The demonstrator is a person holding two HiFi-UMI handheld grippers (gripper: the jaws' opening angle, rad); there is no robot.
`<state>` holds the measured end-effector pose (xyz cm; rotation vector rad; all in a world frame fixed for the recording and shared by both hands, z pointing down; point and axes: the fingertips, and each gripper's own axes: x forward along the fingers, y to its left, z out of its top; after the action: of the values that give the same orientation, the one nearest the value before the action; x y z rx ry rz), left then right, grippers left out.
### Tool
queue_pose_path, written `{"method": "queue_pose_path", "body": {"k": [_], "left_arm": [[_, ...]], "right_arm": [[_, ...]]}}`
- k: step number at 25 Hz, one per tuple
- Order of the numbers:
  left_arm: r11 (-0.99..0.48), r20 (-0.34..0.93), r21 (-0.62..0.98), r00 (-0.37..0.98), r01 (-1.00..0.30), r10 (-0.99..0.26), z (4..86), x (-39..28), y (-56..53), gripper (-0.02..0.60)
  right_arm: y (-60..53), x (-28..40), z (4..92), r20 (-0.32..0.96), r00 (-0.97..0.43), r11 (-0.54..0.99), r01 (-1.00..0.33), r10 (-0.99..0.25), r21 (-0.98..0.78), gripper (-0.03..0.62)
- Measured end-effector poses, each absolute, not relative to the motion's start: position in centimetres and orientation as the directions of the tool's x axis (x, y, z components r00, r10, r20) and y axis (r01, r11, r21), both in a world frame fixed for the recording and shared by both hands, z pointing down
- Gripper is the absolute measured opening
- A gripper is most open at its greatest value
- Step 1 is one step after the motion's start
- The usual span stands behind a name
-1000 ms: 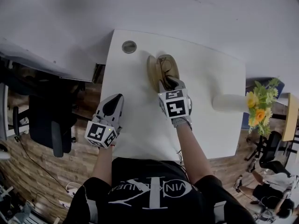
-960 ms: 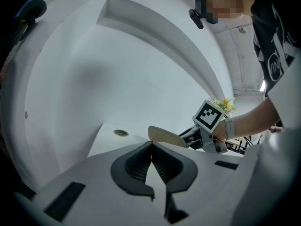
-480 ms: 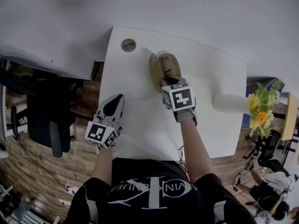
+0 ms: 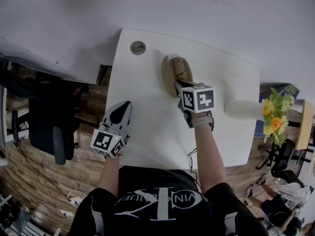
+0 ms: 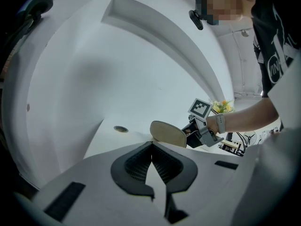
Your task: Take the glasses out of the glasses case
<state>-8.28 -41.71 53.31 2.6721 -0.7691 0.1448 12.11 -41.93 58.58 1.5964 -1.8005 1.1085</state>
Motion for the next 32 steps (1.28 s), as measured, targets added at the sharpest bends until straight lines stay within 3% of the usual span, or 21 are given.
{"method": "queue_pose_path", "body": {"k": [16, 26, 32], "left_arm": [[-0.814, 0.176, 0.293, 0.866, -0.501, -0.469, 51.8, -9.9, -40.7, 0.015], [-0.846, 0.158, 0.241, 0.879, -0.476, -0.45, 50.0, -11.3, -41.1, 0.015], [-0.842, 0.138, 0.218, 0.87, -0.493, -0.474, 48.5, -11.9, -40.4, 0.015]], "right_arm": [[-42.2, 9.3, 50.9, 0.474, -0.269, 0.071, -0.916, -0.838, -0.395, 0.038], [-38.5, 8.4, 45.3, 0.282, -0.238, 0.102, -0.9, -0.929, -0.425, 0.038], [-33.9, 9.4, 43.6, 0.232, -0.188, 0.086, -0.917, -0.954, -0.39, 0.038]]}}
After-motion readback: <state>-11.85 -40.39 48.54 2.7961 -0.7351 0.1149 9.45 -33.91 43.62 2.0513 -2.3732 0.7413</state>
